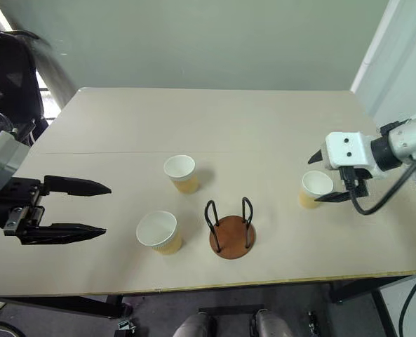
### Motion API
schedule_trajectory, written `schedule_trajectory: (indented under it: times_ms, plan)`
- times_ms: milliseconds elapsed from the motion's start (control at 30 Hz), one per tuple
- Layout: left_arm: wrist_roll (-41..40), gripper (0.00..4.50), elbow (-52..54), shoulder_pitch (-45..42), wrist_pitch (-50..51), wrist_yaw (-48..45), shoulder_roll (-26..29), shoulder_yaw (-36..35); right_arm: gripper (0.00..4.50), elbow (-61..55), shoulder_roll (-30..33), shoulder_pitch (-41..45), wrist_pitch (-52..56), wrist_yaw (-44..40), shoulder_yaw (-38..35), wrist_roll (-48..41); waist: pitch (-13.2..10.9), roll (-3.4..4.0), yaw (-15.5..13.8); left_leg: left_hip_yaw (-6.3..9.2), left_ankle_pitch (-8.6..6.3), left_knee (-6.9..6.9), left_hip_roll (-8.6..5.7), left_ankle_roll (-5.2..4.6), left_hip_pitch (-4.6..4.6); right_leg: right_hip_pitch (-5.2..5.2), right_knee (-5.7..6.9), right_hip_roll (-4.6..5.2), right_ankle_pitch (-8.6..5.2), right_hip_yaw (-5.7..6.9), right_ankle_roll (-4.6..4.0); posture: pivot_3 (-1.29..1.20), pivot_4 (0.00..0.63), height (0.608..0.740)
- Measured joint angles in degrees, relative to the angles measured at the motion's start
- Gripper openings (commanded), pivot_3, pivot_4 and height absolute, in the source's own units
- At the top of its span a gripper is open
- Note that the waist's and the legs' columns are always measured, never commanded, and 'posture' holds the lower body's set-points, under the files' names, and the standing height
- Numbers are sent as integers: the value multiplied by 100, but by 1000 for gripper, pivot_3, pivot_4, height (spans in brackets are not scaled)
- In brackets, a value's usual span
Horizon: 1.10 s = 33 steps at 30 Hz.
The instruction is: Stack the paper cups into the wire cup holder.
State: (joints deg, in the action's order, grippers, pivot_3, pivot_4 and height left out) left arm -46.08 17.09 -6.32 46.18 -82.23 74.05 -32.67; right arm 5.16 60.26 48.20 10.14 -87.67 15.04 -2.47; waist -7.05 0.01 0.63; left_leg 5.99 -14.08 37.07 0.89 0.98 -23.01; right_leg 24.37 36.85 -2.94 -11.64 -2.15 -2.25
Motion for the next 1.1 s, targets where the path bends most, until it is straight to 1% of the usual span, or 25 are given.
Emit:
schedule_trajectory:
  times_ms: [100,200,300,433,733,933,1100]
  plan:
    - [-40,4500,59,3,63,35,-22,-41,4450,449,-264,31,-289,21,209,279,-4,6,-3,0,-1,-4,0,-2,-1,1,0,0,1,0,2,0,150,740]
    - [-399,4500,336,1,354,185,-159,-264,4450,907,-510,112,-565,62,351,501,-4,7,-4,-1,-2,-4,1,-4,-4,2,-3,0,3,1,5,0,150,740]
    - [-635,4500,592,50,581,271,-166,-557,4450,1153,-571,126,-754,61,386,628,-5,8,-17,-2,-3,-4,1,-5,-5,0,-5,0,4,0,7,0,150,740]
    - [-702,4500,815,383,813,287,-209,-903,4450,1373,-584,145,-983,35,386,714,-5,8,-19,-2,-3,-3,1,-5,3,-4,0,0,4,0,5,0,150,740]
    - [-736,4500,952,611,919,411,-262,-1164,4450,1521,-642,155,-1144,-22,386,772,-5,8,-20,-2,2,6,1,-10,9,-12,2,0,7,0,-3,0,150,740]
    - [-705,4500,938,732,906,404,-262,-1200,4450,1376,-758,401,-743,-100,131,366,-8,14,-14,-3,2,2,1,-10,8,-9,0,0,6,1,-4,0,150,740]
    - [-654,4500,872,734,854,403,-262,-1176,4450,1198,-347,326,-648,-179,65,385,-8,13,-66,-2,1,2,1,-8,4,-12,-8,1,5,0,-3,0,150,740]
